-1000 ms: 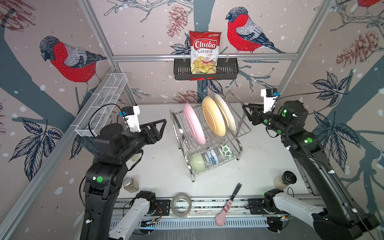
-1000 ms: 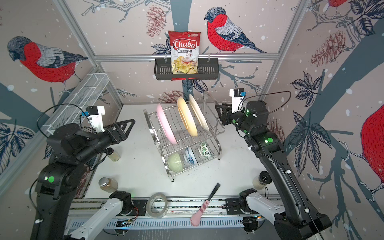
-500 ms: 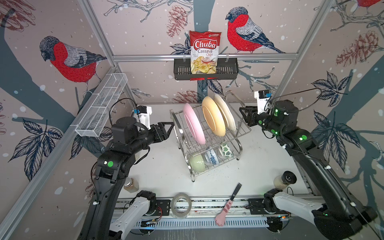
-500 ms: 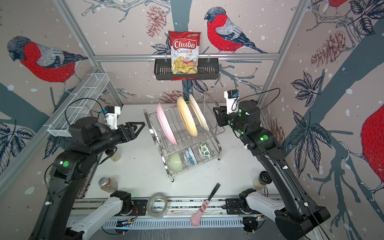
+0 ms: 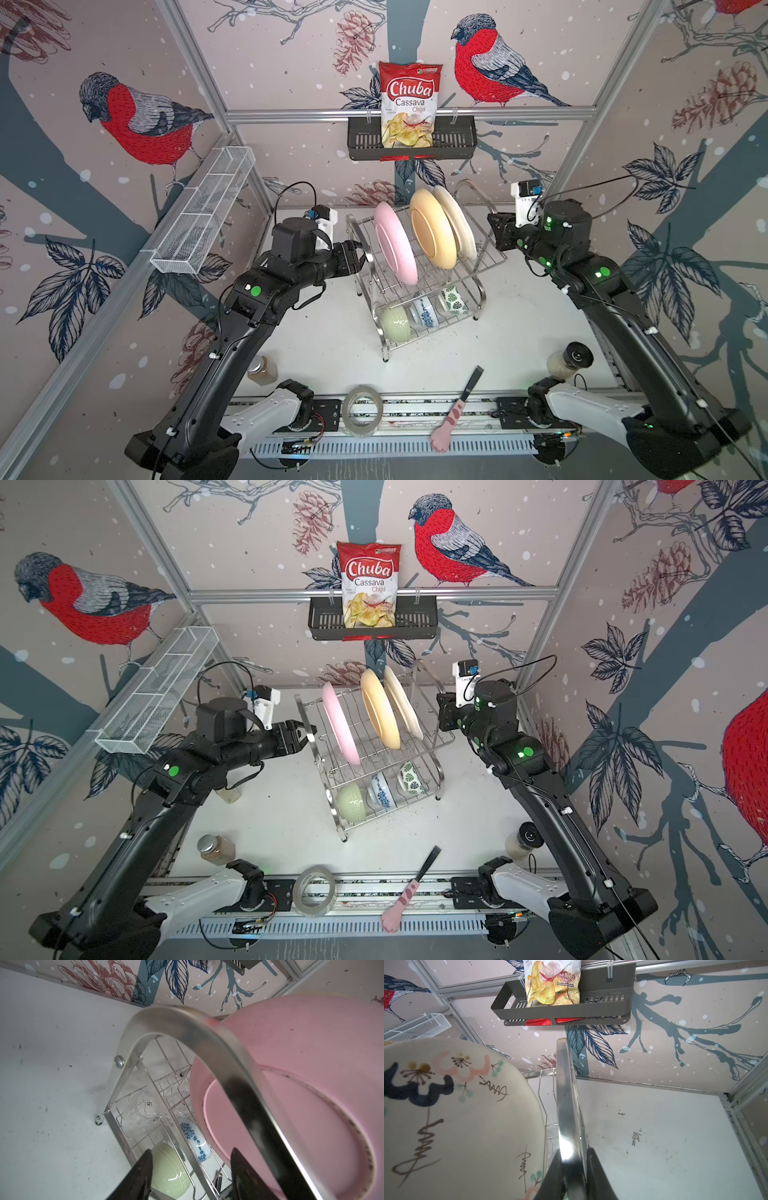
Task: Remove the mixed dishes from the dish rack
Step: 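Move left gripper to the rack frame while right gripper approaches the white plate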
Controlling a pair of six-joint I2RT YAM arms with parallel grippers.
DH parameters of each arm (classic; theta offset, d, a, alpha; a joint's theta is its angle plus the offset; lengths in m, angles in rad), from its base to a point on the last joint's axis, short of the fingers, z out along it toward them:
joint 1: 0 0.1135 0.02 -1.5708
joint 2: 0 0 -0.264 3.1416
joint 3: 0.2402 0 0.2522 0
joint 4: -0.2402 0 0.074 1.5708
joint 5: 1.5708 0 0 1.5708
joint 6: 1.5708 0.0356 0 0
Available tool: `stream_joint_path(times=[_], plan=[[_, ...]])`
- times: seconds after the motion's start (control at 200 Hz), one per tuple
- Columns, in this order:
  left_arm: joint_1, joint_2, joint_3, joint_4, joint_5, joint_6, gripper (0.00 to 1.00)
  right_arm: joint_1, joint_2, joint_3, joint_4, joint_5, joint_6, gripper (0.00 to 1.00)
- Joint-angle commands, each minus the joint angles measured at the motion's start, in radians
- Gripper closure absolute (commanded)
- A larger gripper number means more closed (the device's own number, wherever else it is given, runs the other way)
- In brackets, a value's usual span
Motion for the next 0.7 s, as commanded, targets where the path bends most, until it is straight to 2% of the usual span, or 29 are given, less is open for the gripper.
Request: stream_joint_path(times=[0.0,0.295,0.505,0.625,0.695], plan=[[-0.008,0.014,0.030,0.140,0.012,0.036,0.43,0.011,0.009,-0.002,0.024,-0.123,0.023,0.83],[-0.008,0.092,0.072,0.120,-0.049,0.094,0.44,0.036,0.027,-0.002,0.054,-0.135,0.043,0.85],[0.005,0.173,0.154,0.103,-0.091,0.155,0.44,0.045,0.064,0.016,0.074,-0.139,0.047,0.86],[0.049,0.215,0.180,0.115,-0.060,0.169,0.45,0.049,0.089,0.031,0.090,-0.136,0.047,0.86],[0.091,0.232,0.178,0.140,0.000,0.165,0.45,0.050,0.108,0.043,0.096,-0.134,0.046,0.86]])
